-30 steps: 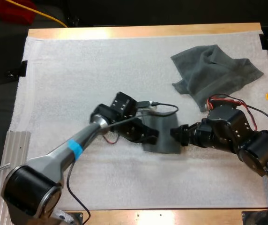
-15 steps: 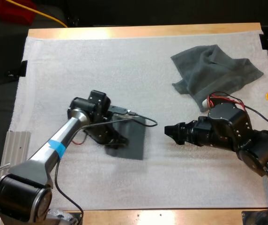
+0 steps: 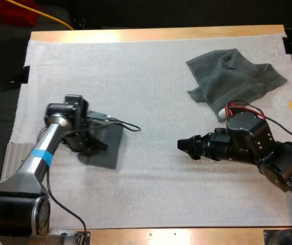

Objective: Pick towel from pile, fold and stack

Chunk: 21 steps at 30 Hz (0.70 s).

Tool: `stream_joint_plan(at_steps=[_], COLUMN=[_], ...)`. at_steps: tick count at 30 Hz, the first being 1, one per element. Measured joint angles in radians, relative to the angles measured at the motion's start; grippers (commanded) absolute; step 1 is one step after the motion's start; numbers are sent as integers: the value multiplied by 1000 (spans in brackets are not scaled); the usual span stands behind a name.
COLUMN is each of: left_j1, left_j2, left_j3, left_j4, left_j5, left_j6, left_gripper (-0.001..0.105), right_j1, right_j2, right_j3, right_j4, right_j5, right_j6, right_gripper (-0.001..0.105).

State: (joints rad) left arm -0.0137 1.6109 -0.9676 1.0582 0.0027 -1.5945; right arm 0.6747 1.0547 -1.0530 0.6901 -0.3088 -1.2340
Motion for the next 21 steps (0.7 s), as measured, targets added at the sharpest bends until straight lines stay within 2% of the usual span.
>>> stream_joint_plan(at_steps=[4,10,16,21], left_j1=[55,82,82,83], left_j2=[0,0,0,0], left_j3=[0,0,0,0], left_j4=[0,-9,-10,-11], left_j5=[-54,-139,-290,-323], left_j6=[0,19,25,25], left_gripper=[0,0,0,0], right_j1=[0,0,0,0], right_j2=[0,0,0,0], right_j3=[0,0,0,0], right_j4=[0,0,0,0], right_j5=[-5,-19,-30,-38], right_j6=[0,0,0,0], right_gripper=[71,71,71,71])
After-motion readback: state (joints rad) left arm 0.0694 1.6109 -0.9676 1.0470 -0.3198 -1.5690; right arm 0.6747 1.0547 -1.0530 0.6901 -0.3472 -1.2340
